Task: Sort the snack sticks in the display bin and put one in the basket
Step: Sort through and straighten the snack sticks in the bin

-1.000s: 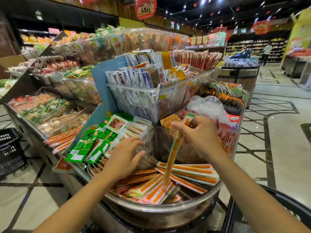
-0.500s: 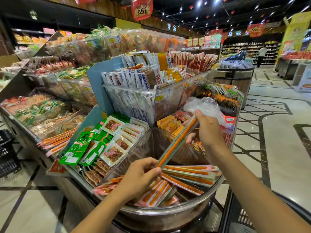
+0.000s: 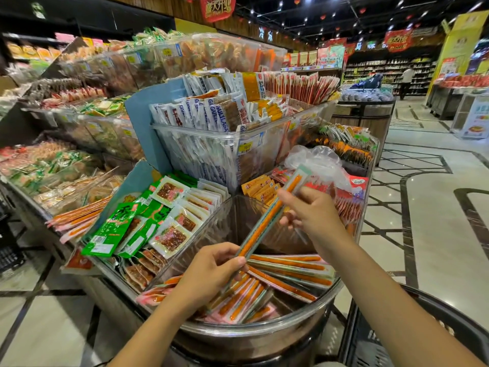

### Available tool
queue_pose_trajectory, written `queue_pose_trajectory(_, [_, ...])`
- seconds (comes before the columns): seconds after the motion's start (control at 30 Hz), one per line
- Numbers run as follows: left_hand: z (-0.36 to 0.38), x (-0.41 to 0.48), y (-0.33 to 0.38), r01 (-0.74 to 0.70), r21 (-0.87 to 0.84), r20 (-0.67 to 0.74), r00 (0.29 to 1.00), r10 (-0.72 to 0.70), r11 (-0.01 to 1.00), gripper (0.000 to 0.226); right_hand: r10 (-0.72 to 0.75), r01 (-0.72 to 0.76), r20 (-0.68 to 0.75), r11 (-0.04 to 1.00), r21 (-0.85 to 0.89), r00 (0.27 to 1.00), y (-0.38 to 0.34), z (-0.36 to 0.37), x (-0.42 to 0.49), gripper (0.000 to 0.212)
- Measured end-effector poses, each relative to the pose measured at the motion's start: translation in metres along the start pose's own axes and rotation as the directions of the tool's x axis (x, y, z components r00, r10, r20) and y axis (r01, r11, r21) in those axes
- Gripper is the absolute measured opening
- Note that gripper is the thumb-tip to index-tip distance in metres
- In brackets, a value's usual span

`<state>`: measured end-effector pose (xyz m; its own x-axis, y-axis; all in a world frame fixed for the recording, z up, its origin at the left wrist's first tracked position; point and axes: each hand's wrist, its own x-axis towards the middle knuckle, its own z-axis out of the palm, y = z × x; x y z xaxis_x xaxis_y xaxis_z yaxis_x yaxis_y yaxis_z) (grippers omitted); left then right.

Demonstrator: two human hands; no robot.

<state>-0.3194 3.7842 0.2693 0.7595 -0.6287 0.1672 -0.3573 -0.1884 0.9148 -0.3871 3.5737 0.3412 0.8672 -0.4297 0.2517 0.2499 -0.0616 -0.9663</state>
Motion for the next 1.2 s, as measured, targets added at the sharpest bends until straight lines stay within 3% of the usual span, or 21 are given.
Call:
queue_pose_trajectory(0.07, [0.0, -0.001, 0.001, -0.006, -0.015, 0.003, 1.0, 0.006, 1.0, 0.012, -0.029, 0.03, 0.006, 0.992, -0.126, 1.0, 0.007, 0.002, -0.003, 0.017])
queue_pose_trajectory(0.17, [0.001, -0.001, 0.003, 0.002, -0.028, 0.033, 0.999, -0.001, 1.0, 0.009, -0.065, 0.054, -0.047, 0.977, -0.208, 0.997, 0.012, 0.0, -0.002, 0.023])
queue_pose_trajectory(0.33, [0.0, -0.001, 0.002, 0.021, -0.033, 0.036, 0.999, -0.02, 0.999, 0.006, -0.068, 0.051, -0.125, 0.989, -0.138, 0.99, 0.008, -0.006, -0.001, 0.023])
queue_pose_trajectory(0.53, [0.001, -0.002, 0.006, 0.013, -0.052, 0.039, 0.999, -0.011, 0.999, 0.008, 0.026, -0.013, 0.057, 0.977, -0.213, 0.998, 0.018, 0.008, -0.016, 0.015])
queue_pose_trajectory(0.73, [-0.003, -0.011, 0.009, 0.039, -0.153, -0.012, 0.999, -0.042, 0.987, 0.015, -0.012, 0.009, -0.015, 0.983, -0.185, 1.0, 0.013, 0.004, -0.017, 0.03])
queue_pose_trajectory(0.8, [-0.006, -0.015, 0.008, 0.051, -0.202, -0.056, 0.996, -0.064, 0.978, 0.013, -0.023, 0.029, 0.026, 0.963, -0.269, 0.999, 0.009, 0.002, -0.018, 0.037])
queue_pose_trajectory(0.87, [-0.012, -0.018, 0.011, 0.049, -0.199, -0.087, 0.994, -0.068, 0.979, 0.011, -0.112, 0.129, 0.065, 0.893, -0.431, 0.992, 0.006, 0.002, -0.021, 0.044])
queue_pose_trajectory(0.93, [-0.021, -0.019, 0.015, 0.037, -0.141, -0.101, 0.994, -0.051, 0.989, 0.009, -0.306, 0.285, 0.068, 0.756, -0.589, 0.95, 0.007, 0.0, -0.022, 0.041])
queue_pose_trajectory(1.03, [-0.033, -0.016, 0.024, 0.007, -0.003, -0.085, 0.996, -0.007, 1.0, 0.007, -0.569, 0.544, 0.217, 0.5, -0.674, 0.793, 0.006, 0.0, -0.022, 0.011])
queue_pose_trajectory(1.1, [-0.041, -0.015, 0.031, -0.021, 0.048, -0.039, 0.999, 0.023, 0.999, 0.006, -0.521, 0.607, 0.38, 0.38, -0.698, 0.764, 0.001, 0.003, -0.021, 0.018])
queue_pose_trajectory(1.2, [-0.051, -0.014, 0.042, -0.06, 0.117, 0.021, 0.998, 0.058, 0.991, 0.007, -0.309, 0.591, 0.512, 0.274, -0.759, 0.801, -0.007, 0.011, -0.019, 0.031])
